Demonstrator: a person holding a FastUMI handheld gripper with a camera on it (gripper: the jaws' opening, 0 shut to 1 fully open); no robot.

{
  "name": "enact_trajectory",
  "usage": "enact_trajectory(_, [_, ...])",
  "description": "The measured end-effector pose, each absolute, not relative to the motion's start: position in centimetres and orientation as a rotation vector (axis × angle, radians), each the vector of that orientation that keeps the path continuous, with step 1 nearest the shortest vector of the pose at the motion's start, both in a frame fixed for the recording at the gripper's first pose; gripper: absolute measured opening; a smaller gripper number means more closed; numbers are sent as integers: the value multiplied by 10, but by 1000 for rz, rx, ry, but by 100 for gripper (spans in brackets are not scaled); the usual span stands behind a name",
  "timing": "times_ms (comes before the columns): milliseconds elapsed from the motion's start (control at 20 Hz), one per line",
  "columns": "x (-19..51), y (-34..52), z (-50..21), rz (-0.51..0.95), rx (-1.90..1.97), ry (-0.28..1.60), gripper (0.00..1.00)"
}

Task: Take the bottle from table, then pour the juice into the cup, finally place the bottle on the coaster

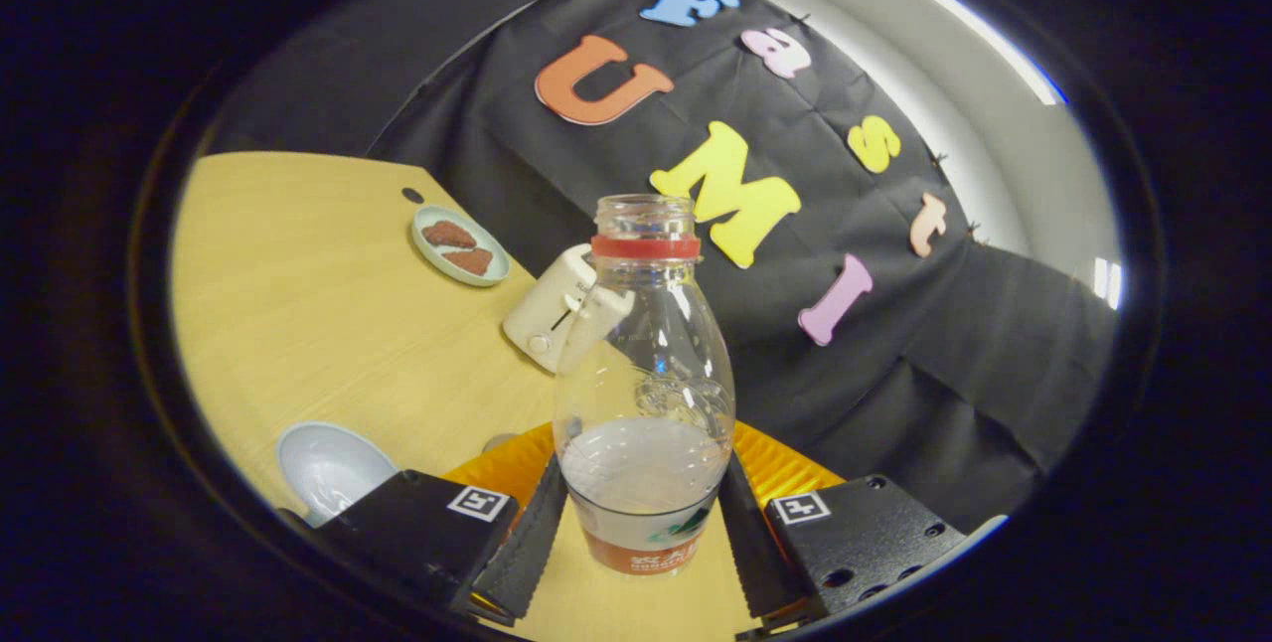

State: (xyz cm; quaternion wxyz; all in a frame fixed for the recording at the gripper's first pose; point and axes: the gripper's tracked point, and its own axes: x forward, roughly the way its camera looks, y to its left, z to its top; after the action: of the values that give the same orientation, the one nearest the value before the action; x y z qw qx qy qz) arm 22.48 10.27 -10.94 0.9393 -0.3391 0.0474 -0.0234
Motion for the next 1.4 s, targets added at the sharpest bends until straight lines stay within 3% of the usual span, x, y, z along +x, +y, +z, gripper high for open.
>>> enact_trajectory(700, [326,112,-142,61,-152,48,82])
enact_trajectory(1400, [344,99,-165,59,-21,77,84])
